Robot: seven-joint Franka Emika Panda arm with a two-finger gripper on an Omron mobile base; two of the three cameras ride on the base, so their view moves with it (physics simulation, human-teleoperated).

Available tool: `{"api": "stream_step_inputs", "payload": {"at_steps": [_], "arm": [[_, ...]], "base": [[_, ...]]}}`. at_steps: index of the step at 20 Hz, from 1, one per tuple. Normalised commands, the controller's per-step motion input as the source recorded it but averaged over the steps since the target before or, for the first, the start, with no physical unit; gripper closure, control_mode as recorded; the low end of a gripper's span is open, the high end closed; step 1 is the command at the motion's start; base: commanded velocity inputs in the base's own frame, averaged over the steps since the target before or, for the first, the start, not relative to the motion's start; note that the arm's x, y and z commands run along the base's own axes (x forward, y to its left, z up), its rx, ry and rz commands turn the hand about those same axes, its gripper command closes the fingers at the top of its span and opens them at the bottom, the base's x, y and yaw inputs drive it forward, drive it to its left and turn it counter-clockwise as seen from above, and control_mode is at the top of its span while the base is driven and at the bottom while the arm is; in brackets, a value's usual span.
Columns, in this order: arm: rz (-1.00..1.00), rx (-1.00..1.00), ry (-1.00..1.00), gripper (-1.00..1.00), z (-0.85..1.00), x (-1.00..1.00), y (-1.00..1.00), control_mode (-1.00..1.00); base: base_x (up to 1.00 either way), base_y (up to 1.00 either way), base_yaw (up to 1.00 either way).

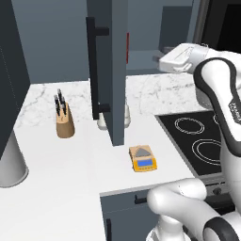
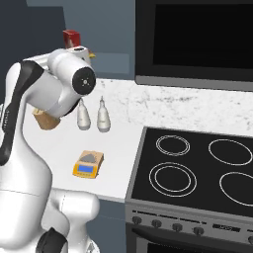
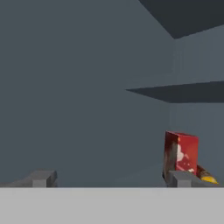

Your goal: Pick the cereal and place it on the digital scale for weighing, and close the cabinet.

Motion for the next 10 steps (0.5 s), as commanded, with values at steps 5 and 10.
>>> {"api": "stream_step_inputs", "payload": {"at_steps": [5, 10], "arm": [[0.00, 0.01, 0.03, -1.00, 0.00, 0.53, 0.16, -1.00], [0.05, 0.02, 0.03, -1.00, 0.00, 0.32, -0.05, -1.00]], "base": [[0.00, 0.00, 0.00], [0.00, 0.00, 0.00]]}}
